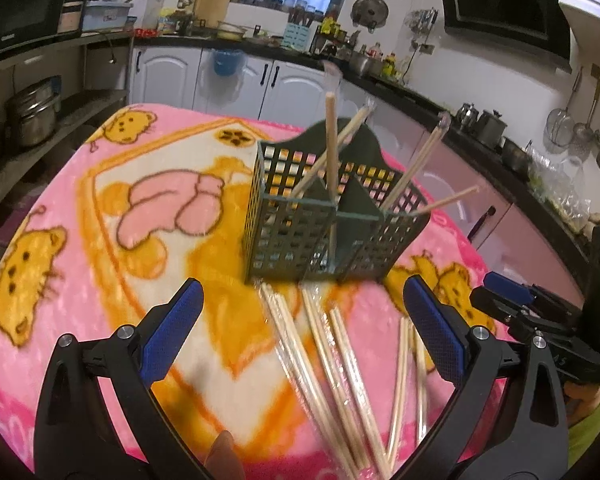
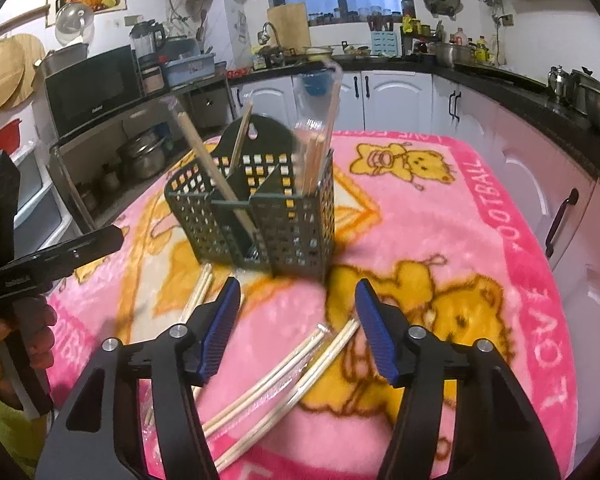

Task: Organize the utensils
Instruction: 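Lower the left tool and close it on a wrapped chopstick while the right tool grasps another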

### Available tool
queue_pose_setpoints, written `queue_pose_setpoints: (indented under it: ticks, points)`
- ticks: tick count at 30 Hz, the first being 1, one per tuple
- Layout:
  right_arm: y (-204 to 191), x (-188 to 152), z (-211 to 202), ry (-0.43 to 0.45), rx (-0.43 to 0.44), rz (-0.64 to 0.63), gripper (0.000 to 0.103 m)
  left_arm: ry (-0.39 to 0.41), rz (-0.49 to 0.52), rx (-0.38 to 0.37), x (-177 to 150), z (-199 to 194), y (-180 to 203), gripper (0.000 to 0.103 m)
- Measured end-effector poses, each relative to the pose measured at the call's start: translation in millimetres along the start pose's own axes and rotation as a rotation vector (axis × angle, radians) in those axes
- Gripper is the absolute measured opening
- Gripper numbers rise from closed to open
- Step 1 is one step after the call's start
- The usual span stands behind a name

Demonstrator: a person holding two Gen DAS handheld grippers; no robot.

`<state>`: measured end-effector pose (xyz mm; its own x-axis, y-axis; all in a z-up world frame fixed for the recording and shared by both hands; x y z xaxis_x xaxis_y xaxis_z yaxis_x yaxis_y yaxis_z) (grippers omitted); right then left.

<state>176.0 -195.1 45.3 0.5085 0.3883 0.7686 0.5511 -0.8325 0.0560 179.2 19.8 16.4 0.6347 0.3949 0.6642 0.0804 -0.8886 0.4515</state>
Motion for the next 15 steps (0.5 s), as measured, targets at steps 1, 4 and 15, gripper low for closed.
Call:
queue_pose_setpoints:
  ticks: [1, 4, 15]
  points:
    - [-1.2, -1.9, 1.8, -0.005, 0.005, -0.001, 0.053, -0.006, 0.002, 0.006, -2.4, 1.9, -1.5, 0.092]
    - [-4.7, -6.6, 7.6, -0.023, 0.024, -0.003, 0.049, -0.027, 0.013, 0.028, -10.6, 8.3, -5.0, 0.092]
    - [-9.8, -16.5, 33.6, -0.086, 0.079, 0.007, 0.034, -0.200, 0.032, 0.080, -43.0, 52.9, -18.3, 0.057]
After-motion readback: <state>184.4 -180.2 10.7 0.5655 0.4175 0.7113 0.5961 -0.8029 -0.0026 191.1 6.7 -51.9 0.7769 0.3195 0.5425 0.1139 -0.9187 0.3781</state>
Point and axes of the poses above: each gripper's, at about its wrist camera, not at the fingertips, and z roughly the way its jaws point, y to its right, x to its top, the point moved 3 cm from there along z, roughly the way its jaws point, and after that the axes turned 14 degrees about -z, right-handed, at the moved point
